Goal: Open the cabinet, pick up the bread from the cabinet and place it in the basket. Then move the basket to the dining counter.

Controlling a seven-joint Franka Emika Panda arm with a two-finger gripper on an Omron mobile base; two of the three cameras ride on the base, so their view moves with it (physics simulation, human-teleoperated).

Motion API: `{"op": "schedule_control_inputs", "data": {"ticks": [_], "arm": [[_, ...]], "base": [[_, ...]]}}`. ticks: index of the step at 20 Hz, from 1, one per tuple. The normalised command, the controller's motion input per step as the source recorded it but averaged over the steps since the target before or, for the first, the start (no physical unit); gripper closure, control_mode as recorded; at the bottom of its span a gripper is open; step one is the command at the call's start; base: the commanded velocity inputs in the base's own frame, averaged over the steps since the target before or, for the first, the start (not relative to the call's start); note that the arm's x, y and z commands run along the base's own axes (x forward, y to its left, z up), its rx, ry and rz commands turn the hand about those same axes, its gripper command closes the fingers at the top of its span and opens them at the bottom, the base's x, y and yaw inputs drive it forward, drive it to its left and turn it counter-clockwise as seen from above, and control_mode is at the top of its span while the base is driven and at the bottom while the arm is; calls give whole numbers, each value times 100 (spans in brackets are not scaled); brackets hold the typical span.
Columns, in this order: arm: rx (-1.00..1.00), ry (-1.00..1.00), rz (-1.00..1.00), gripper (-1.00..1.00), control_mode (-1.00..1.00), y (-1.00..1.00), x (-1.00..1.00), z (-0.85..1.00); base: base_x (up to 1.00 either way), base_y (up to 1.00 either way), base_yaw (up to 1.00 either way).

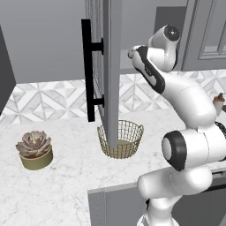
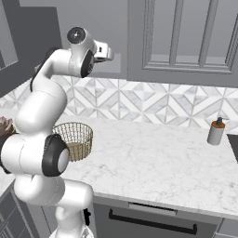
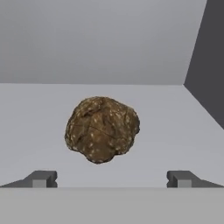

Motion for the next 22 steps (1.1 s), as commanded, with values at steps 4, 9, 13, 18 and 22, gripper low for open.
{"op": "schedule_control_inputs", "data": {"ticks": [4, 9, 13, 18, 22], "arm": [[0, 0, 0, -100, -100, 0, 21, -14], [0, 0, 0, -100, -100, 0, 20, -2], [0, 0, 0, -100, -100, 0, 21, -1], [0, 3, 0, -100, -100, 2, 21, -3], [0, 3, 0, -100, -100, 9, 12, -6]], "base": [[0, 0, 0], [0, 0, 0], [0, 0, 0], [0, 0, 0], [0, 0, 0]]}}
